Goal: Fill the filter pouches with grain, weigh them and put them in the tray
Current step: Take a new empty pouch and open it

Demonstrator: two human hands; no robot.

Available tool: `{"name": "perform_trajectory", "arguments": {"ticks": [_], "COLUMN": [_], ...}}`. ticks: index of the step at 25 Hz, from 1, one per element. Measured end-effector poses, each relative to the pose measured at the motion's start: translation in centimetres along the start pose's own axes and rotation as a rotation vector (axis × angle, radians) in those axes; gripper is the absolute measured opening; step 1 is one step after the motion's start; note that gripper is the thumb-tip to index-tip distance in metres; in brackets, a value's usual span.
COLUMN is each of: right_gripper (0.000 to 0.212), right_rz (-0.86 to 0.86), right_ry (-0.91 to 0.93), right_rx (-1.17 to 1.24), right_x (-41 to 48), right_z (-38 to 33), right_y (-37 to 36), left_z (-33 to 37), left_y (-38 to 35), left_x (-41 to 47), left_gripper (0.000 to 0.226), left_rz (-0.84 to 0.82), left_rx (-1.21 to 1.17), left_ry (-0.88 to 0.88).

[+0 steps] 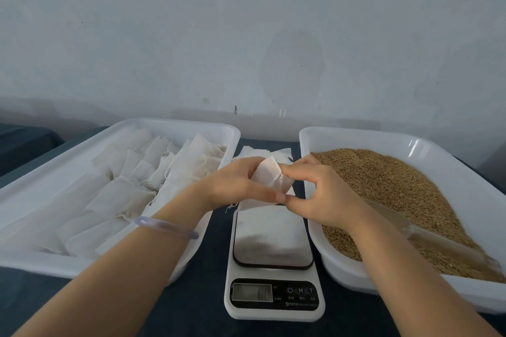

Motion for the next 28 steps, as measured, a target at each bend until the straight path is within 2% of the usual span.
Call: {"name": "perform_trajectory", "arguments": {"ticks": [3,8,11,13,15,17,18,20,22,24,26,28], "right_gripper": [0.051,0.052,0.054,0.043,0.030,0.034,0.044,0.051,0.052,0.061,0.067,0.051], "right_rz": [0.009,0.075,0.051,0.115,0.116,-0.096,-0.205,-0.263,-0.159,-0.086,-0.105,-0.184], "right_ry": [0.033,0.082,0.083,-0.050,-0.333,-0.661,-0.770,-0.858,-0.863,-0.924,-0.986,-0.994], "right_rx": [-0.013,-0.038,0.122,0.183,-0.108,-0.451,-0.511,-0.498,-0.484,-0.555,-0.604,-0.601], "right_x": [-0.2,-0.3,-1.5,-1.8,-2.1,-4.3,-5.7,-7.5,-7.3,-7.2,-7.5,-8.0], "right_z": [0.0,-1.2,-1.8,0.1,4.4,9.7,11.8,14.0,14.4,15.0,15.8,16.4], "right_y": [-0.1,0.3,1.8,5.1,8.4,9.6,9.4,8.8,9.2,10.0,10.2,9.7], "left_z": [-0.9,-1.7,-1.9,-1.7,-1.3,-0.8,-0.6,-0.1,0.0,0.0,-0.2,-0.4], "left_y": [-0.8,-0.7,-0.8,-0.7,-0.7,-1.2,-1.3,-1.5,-1.5,-1.5,-1.6,-1.3], "left_x": [-0.2,-0.4,-0.3,-0.1,0.0,-0.1,-0.1,0.0,0.0,0.0,-0.1,0.0], "left_gripper": [0.016,0.015,0.012,0.011,0.014,0.020,0.022,0.018,0.013,0.013,0.015,0.020], "left_rz": [-0.081,-0.122,-0.119,-0.132,-0.139,-0.132,-0.122,-0.100,-0.070,-0.053,-0.072,-0.058], "left_rx": [0.080,0.180,0.156,0.185,0.189,0.122,0.091,0.050,0.027,0.033,0.111,0.190], "left_ry": [0.091,0.179,0.167,0.153,0.121,0.092,0.074,0.029,0.005,0.013,0.020,0.010]}}
Point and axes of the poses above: each hand's wrist, its own x-axis towards the middle knuckle, its own y-axis out of the back of the hand, z = x × y, the point moved 7 cm from there along x, towards the middle knuckle, and after that the axes turned 14 degrees about -y, right-handed, at the moved point
